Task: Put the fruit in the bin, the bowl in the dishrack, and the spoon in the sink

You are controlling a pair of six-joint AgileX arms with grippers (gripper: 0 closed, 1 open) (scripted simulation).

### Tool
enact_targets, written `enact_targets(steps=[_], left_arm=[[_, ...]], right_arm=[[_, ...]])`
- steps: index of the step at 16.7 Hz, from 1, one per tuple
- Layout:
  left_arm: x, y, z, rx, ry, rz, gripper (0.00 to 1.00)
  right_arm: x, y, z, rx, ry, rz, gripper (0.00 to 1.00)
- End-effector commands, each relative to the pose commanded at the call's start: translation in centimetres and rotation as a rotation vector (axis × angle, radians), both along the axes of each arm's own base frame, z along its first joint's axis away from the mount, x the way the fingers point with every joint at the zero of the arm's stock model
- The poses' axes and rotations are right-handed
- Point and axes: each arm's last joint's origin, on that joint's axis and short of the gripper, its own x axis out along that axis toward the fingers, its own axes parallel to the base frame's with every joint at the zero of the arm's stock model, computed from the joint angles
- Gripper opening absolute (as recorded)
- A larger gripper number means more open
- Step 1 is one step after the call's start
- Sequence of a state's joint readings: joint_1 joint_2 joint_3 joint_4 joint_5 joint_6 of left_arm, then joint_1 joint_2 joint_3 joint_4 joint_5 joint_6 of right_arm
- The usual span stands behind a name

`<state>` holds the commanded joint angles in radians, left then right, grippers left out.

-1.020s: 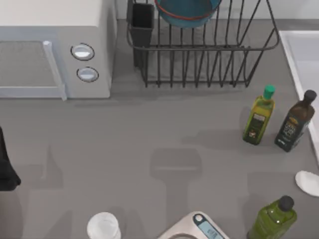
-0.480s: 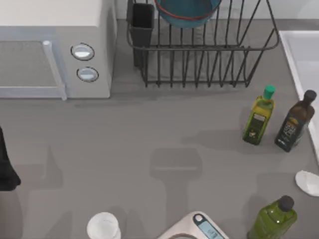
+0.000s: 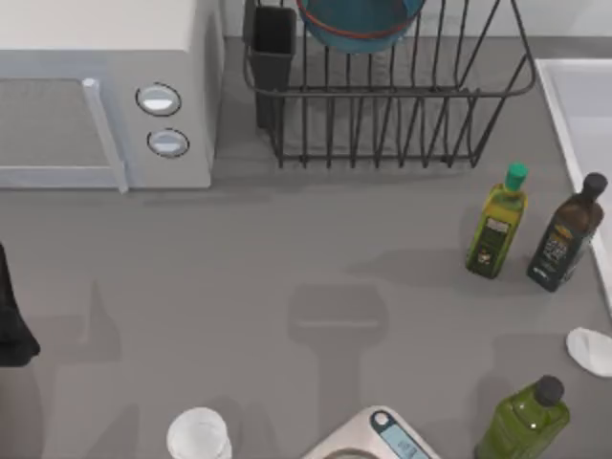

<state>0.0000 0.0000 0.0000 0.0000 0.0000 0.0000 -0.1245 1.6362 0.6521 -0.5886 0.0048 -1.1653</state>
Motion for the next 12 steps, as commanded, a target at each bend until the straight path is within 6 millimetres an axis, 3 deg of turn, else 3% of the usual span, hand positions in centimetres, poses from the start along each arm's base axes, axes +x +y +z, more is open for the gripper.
enact_targets(steps=[5, 12], left_arm=[[0.00, 0.00, 0.00, 0.000, 0.000, 0.000, 1.00], [0.00, 0.00, 0.00, 0.000, 0.000, 0.000, 1.00]], right_arm=[[0.00, 0.00, 0.00, 0.000, 0.000, 0.000, 0.02], [0.00, 0.00, 0.00, 0.000, 0.000, 0.000, 0.00]])
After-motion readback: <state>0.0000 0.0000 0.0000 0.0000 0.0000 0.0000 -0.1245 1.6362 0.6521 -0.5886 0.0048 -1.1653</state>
